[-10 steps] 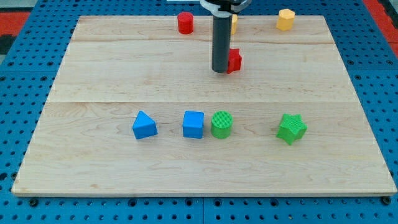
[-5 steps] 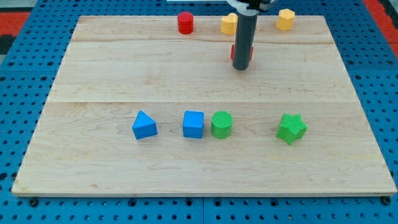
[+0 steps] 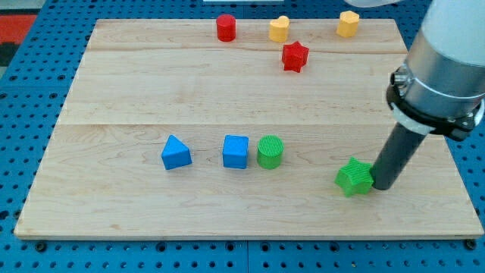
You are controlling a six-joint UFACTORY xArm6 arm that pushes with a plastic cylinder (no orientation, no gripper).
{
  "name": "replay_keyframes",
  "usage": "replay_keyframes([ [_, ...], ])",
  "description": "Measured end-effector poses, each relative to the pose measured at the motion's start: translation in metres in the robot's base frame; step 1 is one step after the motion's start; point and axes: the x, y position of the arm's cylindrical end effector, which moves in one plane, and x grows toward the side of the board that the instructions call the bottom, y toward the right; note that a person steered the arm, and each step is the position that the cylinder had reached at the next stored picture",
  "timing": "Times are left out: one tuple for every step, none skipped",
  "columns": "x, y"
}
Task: Move the red star and the green star diagonally to the bottom right of the red circle
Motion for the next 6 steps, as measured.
replay_keyframes([
  [0.026,-0.01],
  [0.043,-0.029],
  [0.008,-0.06],
  [-0.032,-0.066],
  [-0.046,-0.064],
  [-0.012,-0.059],
])
